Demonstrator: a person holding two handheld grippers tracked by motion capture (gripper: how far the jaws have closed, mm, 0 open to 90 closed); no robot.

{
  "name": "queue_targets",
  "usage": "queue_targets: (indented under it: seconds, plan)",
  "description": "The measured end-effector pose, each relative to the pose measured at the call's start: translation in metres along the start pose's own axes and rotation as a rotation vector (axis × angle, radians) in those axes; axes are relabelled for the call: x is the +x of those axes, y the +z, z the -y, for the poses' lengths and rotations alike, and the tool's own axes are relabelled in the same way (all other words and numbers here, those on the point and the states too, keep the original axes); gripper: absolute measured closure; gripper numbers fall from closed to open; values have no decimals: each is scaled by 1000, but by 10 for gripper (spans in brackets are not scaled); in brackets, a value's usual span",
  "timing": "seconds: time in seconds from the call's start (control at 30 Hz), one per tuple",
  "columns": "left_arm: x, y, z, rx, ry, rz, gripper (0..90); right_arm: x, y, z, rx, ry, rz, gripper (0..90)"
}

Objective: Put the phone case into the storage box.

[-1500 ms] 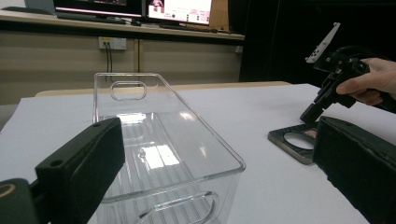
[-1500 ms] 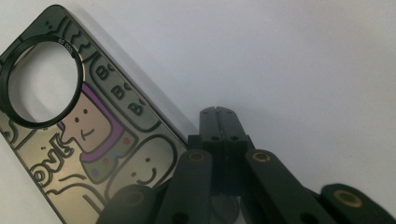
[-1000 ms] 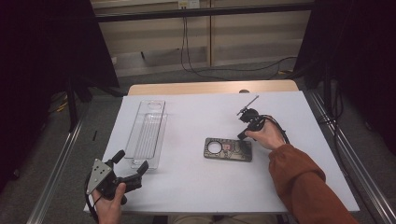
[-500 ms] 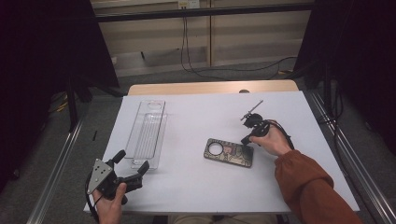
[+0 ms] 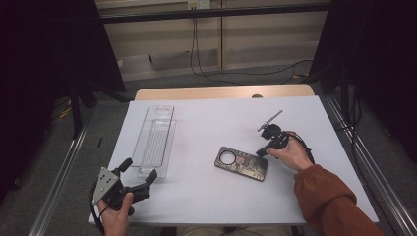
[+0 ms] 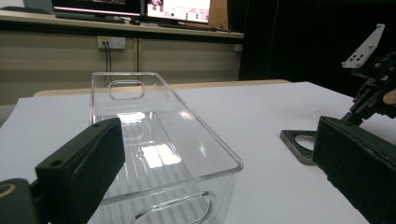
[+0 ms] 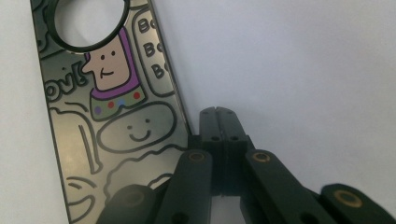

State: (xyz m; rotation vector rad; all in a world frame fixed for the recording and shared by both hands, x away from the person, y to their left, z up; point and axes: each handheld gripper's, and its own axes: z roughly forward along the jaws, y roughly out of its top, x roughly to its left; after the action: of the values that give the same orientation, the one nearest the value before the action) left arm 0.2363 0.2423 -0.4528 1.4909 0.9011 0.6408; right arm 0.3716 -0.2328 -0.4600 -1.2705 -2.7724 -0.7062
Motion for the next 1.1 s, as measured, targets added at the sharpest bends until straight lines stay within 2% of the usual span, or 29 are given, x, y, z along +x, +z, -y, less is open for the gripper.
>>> queue_targets:
  seconds: [0.07, 0.2, 0.43, 0.47, 0.5, 0.53, 0.67, 0.73, 0.77, 0.8, 0.87, 0.93, 0.97, 1.1]
  plan:
    - [0, 0, 0, 0, 1, 0, 27, -1, 0, 3, -10, -8, -5, 900]
    - [0, 0, 0, 0, 2, -1, 27, 0, -2, 6, -18, 8, -16, 900]
    - [0, 0, 0, 1, 0, -1, 27, 5, -3, 13, -19, -12, -17, 900]
    - [0, 0, 0, 1, 0, 0, 27, 7, -4, 13, -17, 3, -20, 900]
    - [0, 0, 0, 0, 1, -2, 27, 6, -4, 14, -14, -15, -14, 900]
    - [0, 0, 0, 0, 2, -2, 27, 7, -4, 15, -22, -4, -17, 900]
    - [0, 1, 0, 1, 2, -2, 27, 9, -4, 18, -24, -16, -28, 900]
    - [0, 1, 0, 1, 1, 0, 27, 12, -5, 20, -29, -5, -30, 900]
    - [0, 1, 0, 1, 3, 0, 27, 12, -6, 20, -14, -7, -30, 900]
    - [0, 1, 0, 1, 1, 1, 27, 12, -5, 21, -29, -12, -30, 900]
    - [0, 1, 0, 2, 2, 2, 27, 13, -6, 22, -22, -6, -31, 900]
    - [0, 1, 0, -1, -2, 0, 27, 13, -5, 24, -41, -23, -36, 900]
    - [0, 0, 0, 4, 1, -3, 27, 15, -6, 24, -30, -12, -38, 900]
    - [0, 1, 0, 3, 1, -2, 27, 17, -6, 29, -44, -17, -45, 900]
